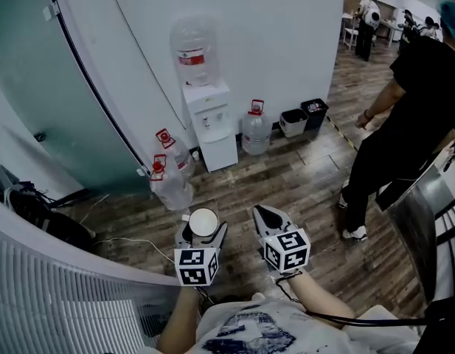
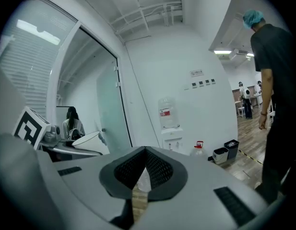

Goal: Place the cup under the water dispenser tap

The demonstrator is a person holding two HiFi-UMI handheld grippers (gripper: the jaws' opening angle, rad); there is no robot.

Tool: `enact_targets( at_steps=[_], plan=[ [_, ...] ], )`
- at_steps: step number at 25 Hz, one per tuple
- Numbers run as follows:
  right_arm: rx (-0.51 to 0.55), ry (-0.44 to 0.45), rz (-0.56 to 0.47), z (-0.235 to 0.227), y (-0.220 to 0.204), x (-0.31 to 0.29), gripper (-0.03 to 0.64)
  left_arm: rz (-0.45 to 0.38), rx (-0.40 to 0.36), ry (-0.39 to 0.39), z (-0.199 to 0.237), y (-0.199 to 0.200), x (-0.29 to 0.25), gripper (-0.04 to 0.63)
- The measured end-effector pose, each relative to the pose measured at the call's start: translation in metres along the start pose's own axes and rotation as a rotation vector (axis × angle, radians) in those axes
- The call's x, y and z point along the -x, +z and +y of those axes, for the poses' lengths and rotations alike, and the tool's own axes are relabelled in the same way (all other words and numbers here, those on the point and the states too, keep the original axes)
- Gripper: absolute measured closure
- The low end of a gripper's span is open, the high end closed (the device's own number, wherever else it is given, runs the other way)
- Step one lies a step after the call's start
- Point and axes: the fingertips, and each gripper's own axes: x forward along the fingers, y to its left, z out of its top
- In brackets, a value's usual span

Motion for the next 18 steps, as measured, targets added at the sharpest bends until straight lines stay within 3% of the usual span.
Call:
enact_targets(
  at_steps=[9, 18],
  plan=[
    [-0.027, -0.003, 0.011, -0.026, 0.0, -0.017, 0.597, 0.009, 0.011, 0.008, 0.005, 0.007, -0.027, 0.161],
    [-0.03, -0.023, 0.045, -0.057, 0.003, -0.086, 0.597, 0.022, 0.013, -0.019, 0.041, 0.021, -0.099, 0.16]
  ],
)
